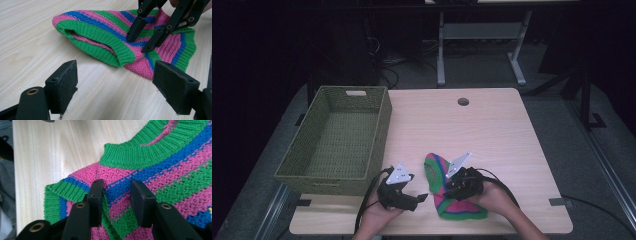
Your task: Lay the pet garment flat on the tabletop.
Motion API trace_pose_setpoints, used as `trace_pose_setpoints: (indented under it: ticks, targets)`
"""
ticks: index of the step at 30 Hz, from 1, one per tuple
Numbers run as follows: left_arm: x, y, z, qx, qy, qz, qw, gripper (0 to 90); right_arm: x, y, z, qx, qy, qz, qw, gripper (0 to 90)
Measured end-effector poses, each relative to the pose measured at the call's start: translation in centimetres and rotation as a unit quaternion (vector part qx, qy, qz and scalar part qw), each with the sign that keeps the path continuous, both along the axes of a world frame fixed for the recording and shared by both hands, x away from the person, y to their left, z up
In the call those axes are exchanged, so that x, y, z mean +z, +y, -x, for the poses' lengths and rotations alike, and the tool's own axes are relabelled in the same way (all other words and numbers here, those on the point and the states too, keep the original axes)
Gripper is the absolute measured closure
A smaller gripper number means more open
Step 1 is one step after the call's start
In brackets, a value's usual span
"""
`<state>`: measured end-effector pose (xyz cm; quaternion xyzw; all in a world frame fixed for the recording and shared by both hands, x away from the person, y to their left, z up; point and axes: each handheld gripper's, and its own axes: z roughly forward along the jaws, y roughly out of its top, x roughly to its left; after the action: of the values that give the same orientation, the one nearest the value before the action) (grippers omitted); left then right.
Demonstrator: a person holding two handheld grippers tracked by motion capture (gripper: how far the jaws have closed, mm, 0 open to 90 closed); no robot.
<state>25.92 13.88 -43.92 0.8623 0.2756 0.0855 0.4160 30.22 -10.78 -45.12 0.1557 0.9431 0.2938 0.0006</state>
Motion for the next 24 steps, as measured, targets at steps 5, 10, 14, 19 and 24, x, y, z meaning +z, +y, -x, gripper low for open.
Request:
trace_pose_setpoints:
  ticks: [5, 10, 14, 19, 24]
  targets:
    - [-0.01, -0.05, 0.01, -0.001, 0.000, 0.001, 1.0000, 19.9, -0.09, -0.10, 0.27, -0.006, -0.011, 0.000, 0.9999, 65.7]
    - [-0.08, -0.11, 0.02, 0.000, -0.001, 0.002, 1.0000, 19.9, -0.19, -0.17, 0.43, -0.010, -0.019, -0.003, 0.9998, 69.0]
    - [-0.08, -0.11, 0.02, -0.001, 0.000, 0.003, 1.0000, 19.9, -0.21, -0.22, 0.44, -0.013, -0.018, -0.004, 0.9997, 70.3]
    - [-0.14, -0.21, 0.00, -0.003, 0.001, 0.001, 1.0000, 19.9, -0.22, -0.33, 0.29, -0.014, -0.014, -0.007, 0.9998, 72.0]
    - [-0.16, -0.17, -0.03, -0.005, 0.001, -0.001, 1.0000, 19.9, -0.23, -0.42, 0.13, -0.016, -0.009, -0.011, 0.9998, 74.1]
